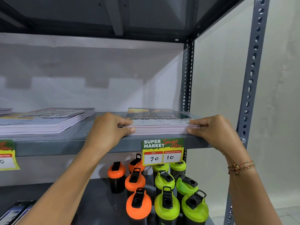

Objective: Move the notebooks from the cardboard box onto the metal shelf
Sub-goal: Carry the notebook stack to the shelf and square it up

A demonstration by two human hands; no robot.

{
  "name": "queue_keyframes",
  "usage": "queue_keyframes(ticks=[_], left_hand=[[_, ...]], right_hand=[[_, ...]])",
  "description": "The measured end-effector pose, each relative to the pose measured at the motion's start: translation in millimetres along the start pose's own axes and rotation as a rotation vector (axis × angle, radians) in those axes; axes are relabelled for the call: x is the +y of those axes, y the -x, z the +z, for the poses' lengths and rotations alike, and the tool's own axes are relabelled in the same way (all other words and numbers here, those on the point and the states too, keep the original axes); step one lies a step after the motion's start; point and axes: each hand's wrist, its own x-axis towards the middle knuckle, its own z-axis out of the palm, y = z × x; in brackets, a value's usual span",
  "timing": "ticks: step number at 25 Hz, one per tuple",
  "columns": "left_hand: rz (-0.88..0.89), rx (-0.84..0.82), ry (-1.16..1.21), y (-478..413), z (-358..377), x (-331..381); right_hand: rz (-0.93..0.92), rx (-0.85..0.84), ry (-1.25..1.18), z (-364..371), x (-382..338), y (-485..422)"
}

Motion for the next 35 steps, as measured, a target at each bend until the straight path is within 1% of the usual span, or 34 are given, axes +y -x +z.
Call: queue_keyframes(ticks=[8,17,25,31,35], left_hand=[[0.009,0.022,0.02,3,1,-3],[0.019,0.034,0.031,7,2,1],[-0.001,0.108,0.088,13,7,4],[0.001,0.094,0.102,14,7,2],[0.025,0.086,0.104,13,8,3]], right_hand=[[0.012,0.022,0.007,0,1,0],[0.029,0.003,-0.017,-1,1,-3],[0.064,0.076,-0.166,4,5,0],[0.064,0.103,-0.173,4,5,1],[0.066,0.071,-0.201,2,7,-2]])
